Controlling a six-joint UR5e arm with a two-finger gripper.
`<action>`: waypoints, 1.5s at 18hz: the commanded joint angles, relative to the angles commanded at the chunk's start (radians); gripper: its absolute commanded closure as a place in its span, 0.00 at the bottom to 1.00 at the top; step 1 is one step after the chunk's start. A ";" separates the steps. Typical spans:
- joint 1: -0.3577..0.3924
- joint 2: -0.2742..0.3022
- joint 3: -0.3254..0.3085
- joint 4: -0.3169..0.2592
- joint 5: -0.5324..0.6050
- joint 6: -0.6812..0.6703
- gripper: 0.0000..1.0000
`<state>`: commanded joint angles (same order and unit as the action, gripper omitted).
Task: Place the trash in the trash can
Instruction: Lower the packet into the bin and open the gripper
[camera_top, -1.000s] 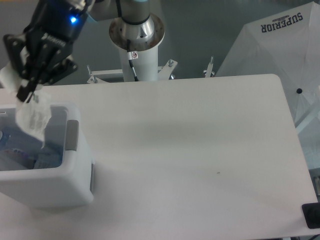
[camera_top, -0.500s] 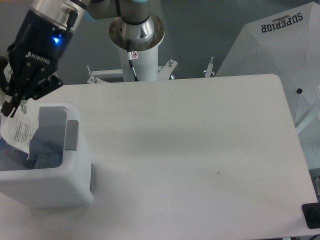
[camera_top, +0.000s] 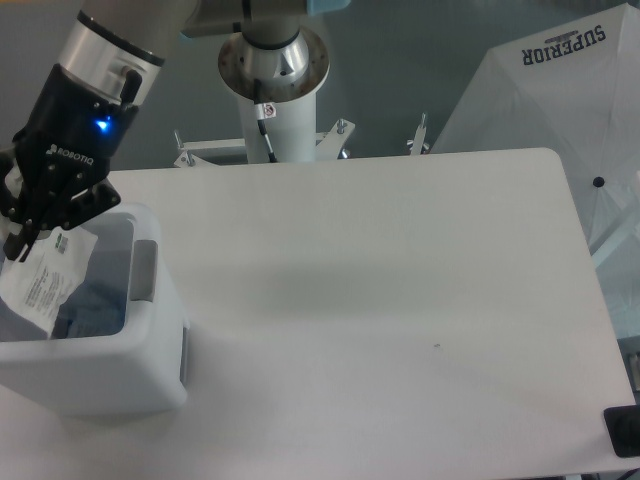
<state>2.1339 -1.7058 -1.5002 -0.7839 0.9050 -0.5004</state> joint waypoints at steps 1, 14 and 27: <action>-0.005 0.002 -0.002 -0.002 0.000 0.017 1.00; -0.034 0.015 -0.045 -0.009 -0.003 0.175 1.00; -0.038 0.011 -0.055 -0.017 -0.012 0.318 1.00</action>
<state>2.0954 -1.6951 -1.5554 -0.8007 0.8928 -0.1828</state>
